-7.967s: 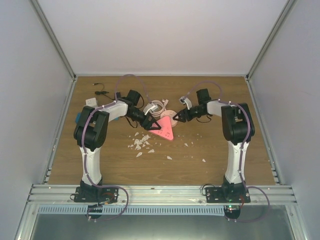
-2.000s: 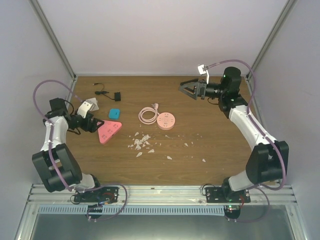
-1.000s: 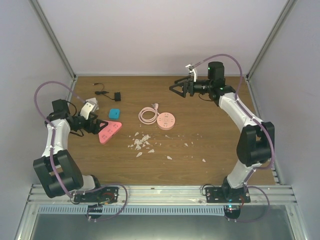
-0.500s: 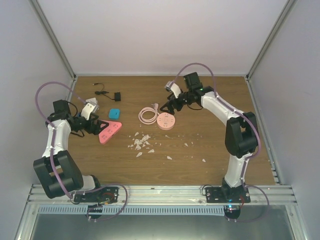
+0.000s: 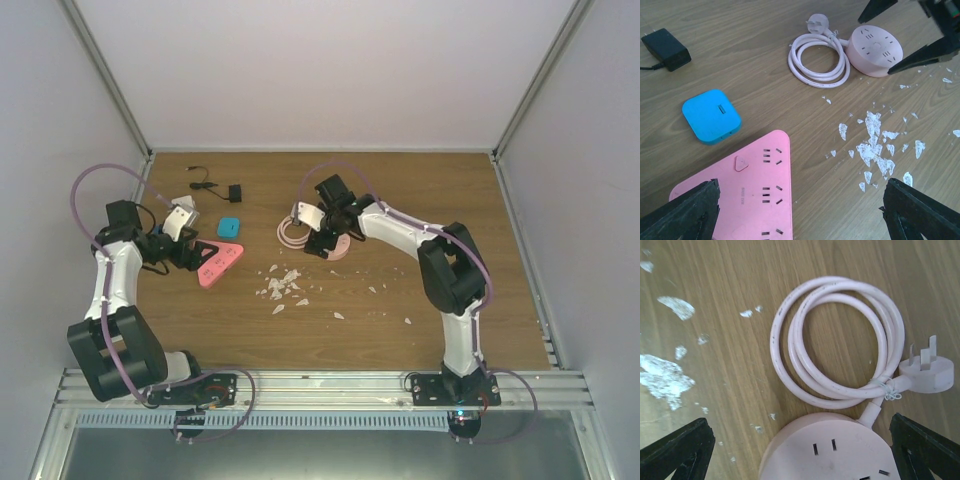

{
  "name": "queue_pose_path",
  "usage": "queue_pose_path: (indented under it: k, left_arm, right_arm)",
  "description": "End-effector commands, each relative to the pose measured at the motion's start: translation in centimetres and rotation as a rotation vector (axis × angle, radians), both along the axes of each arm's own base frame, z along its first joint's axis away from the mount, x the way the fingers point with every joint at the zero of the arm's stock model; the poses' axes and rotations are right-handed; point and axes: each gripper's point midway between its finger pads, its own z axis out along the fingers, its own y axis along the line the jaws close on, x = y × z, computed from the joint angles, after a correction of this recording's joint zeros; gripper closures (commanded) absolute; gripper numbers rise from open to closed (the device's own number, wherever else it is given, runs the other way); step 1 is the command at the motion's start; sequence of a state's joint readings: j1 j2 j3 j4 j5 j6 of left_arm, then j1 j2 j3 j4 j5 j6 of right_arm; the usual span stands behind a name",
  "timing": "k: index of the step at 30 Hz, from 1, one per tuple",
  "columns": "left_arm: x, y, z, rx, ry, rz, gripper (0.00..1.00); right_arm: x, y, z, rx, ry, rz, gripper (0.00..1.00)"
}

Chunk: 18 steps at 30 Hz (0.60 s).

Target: Pull the plug off the socket

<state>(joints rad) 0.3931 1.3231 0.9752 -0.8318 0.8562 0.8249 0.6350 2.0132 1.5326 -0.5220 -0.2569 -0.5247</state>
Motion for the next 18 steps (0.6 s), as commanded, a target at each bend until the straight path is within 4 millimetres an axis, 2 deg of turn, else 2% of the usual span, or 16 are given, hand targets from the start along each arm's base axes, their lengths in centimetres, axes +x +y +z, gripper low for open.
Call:
queue_pose_path:
  k: [1,9,18]
  left_arm:
    - [-0.8,-0.8,0.2,-0.008,-0.021,-0.033,0.11]
    - [-1.0,-1.0,0.2,-0.012,-0.027,-0.037,0.11]
    - [-0.9,-1.0,0.7,-0.018,-0.033,-0.035,0.11]
  right_arm:
    - [0.8,-0.4,-2.4,-0.138,-0.099,0.010,0.04]
    - [0.5,-1.8,-5.1,-0.243,-0.138,0.018,0.04]
    - [1.9,-5.6,-6.4,-0.291,-0.144,-0.045,0.13]
